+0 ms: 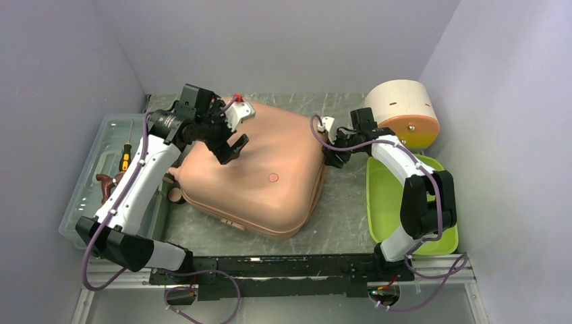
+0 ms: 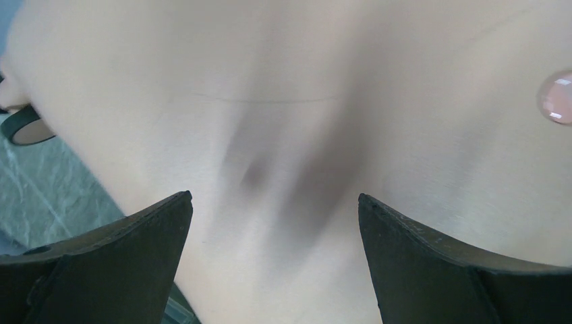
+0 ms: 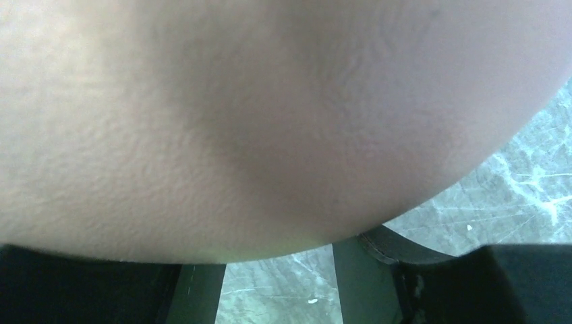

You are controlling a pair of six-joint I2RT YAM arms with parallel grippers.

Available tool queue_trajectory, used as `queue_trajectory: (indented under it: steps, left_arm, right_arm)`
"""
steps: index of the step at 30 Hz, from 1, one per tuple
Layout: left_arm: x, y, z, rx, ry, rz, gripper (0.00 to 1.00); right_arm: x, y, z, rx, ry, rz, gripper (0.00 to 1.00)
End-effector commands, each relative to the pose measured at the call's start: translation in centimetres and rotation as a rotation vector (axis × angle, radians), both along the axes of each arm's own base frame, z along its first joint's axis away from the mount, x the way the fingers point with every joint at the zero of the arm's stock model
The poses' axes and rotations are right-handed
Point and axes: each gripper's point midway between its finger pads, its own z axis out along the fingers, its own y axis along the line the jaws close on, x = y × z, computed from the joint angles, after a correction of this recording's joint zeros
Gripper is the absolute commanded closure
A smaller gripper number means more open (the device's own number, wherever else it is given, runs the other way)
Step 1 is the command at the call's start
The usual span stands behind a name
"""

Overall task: Open, take out, and arrange the luggage
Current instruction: Adjust the luggage at the center of the board, then pick up the handle of the luggage.

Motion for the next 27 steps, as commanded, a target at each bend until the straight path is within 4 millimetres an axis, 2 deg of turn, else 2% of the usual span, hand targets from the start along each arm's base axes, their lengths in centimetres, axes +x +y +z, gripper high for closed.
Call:
queue_trajectory:
  steps: [1, 4, 6, 9, 10, 13, 18, 20, 24, 27]
  left_arm:
    - [-3.9, -2.0, 1.4, -0.060, 0.026, -0.171, 0.01]
    - [-4.4, -1.6, 1.8, -0.036, 0.006, -0.163, 0.01]
    - [-4.1, -0.4, 1.6, 0.003, -0.028, -0.118, 0.01]
    - [-3.4, 2.5, 1.1, 0.110, -0.067, 0.010, 0.01]
    - [-3.2, 4.0, 0.9, 0.168, -0.075, 0.078, 0.01]
    - [-4.6, 7.1, -0.1, 0.276, -0.047, 0.176, 0.01]
    - [-5.9, 12.8, -1.1, 0.466, -0.133, 0.265, 0.01]
    - [-6.3, 14.1, -1.5, 0.513, -0.154, 0.231, 0.01]
    - [-7.5, 15.2, -1.7, 0.574, -0.193, 0.062, 0.01]
    - [-8.7, 15.8, -2.3, 0.628, -0.152, -0.093, 0.01]
  right_arm:
    - [-0.9, 6.4, 4.0, 0.195, -0.020, 0.145, 0.44]
    - [-1.1, 6.1, 4.4, 0.191, -0.030, 0.125, 0.44]
    - [-0.9, 5.5, 5.0, 0.169, -0.082, 0.101, 0.44]
    - [-0.9, 4.5, 5.6, 0.134, -0.148, 0.078, 0.44]
    - [-1.0, 4.3, 5.9, 0.125, -0.167, 0.073, 0.44]
    - [-1.7, 3.9, 7.2, 0.128, -0.210, 0.074, 0.44]
    - [-2.7, 3.6, 8.9, 0.153, -0.279, 0.071, 0.44]
    - [-2.9, 3.6, 9.0, 0.157, -0.285, 0.071, 0.44]
    - [-3.0, 3.2, 8.4, 0.141, -0.285, 0.062, 0.44]
    - [-3.0, 2.9, 8.3, 0.146, -0.288, 0.053, 0.44]
